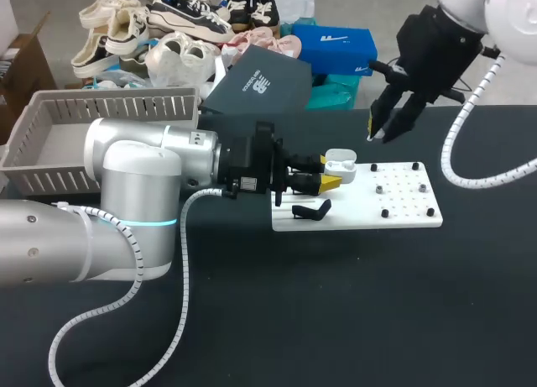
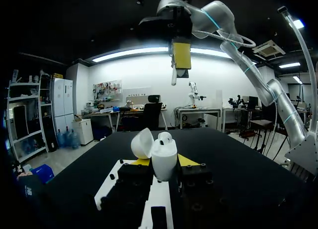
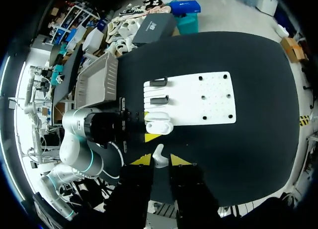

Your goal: Pick up each earbud case from the left stands, insert the matching earbuds, close the lid, and place the case in the box.

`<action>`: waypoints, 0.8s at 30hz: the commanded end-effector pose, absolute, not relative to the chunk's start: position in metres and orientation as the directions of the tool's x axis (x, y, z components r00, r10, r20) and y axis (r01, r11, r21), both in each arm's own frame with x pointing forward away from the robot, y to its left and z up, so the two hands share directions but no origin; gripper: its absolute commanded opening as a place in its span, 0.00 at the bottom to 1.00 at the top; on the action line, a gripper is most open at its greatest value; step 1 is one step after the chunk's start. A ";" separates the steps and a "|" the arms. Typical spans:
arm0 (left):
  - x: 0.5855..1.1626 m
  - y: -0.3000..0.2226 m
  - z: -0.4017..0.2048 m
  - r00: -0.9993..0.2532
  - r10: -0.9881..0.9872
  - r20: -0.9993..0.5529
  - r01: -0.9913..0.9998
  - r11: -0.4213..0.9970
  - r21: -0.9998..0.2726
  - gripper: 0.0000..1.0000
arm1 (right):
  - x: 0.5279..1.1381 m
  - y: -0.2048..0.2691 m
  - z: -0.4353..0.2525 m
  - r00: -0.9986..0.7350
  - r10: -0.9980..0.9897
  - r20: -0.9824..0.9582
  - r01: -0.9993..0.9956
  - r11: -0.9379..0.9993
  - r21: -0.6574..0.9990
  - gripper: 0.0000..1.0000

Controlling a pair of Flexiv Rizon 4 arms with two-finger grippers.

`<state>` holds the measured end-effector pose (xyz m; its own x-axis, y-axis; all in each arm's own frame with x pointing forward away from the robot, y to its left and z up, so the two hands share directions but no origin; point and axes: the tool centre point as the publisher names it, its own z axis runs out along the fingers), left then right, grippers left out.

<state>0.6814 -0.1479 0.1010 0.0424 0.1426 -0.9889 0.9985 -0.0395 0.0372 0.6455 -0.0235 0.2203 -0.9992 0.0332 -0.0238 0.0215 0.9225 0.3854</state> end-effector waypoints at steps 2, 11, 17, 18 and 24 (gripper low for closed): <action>0.684 -0.148 0.100 0.043 0.142 -0.989 0.998 -0.045 0.036 0.00 | 0.651 -0.005 0.216 -0.998 -0.059 0.034 -0.043 0.934 0.354 0.00; 0.684 -0.148 0.100 0.043 0.142 -0.989 0.998 -0.045 0.036 0.00 | 0.662 0.011 0.209 -0.995 -0.095 0.032 -0.081 0.947 0.312 0.00; 0.684 -0.148 0.100 0.043 0.142 -0.989 0.998 -0.045 0.036 0.00 | 0.663 0.015 0.203 -0.992 -0.118 0.033 -0.104 0.954 0.282 0.00; 0.684 -0.148 0.100 0.043 0.142 -0.989 0.998 -0.045 0.036 0.00 | 0.663 0.015 0.202 -0.992 -0.122 0.034 -0.108 0.955 0.275 0.00; 0.684 -0.148 0.100 0.043 0.142 -0.989 0.998 -0.045 0.036 0.00 | 0.664 0.012 0.197 -0.989 -0.136 0.052 -0.120 0.963 0.241 0.00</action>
<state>0.6814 -0.1479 0.1010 0.0425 0.1426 -0.9889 0.9985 -0.0395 0.0372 0.6599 0.0096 0.1972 -0.9902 -0.1337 0.0396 -0.1200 0.9617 0.2465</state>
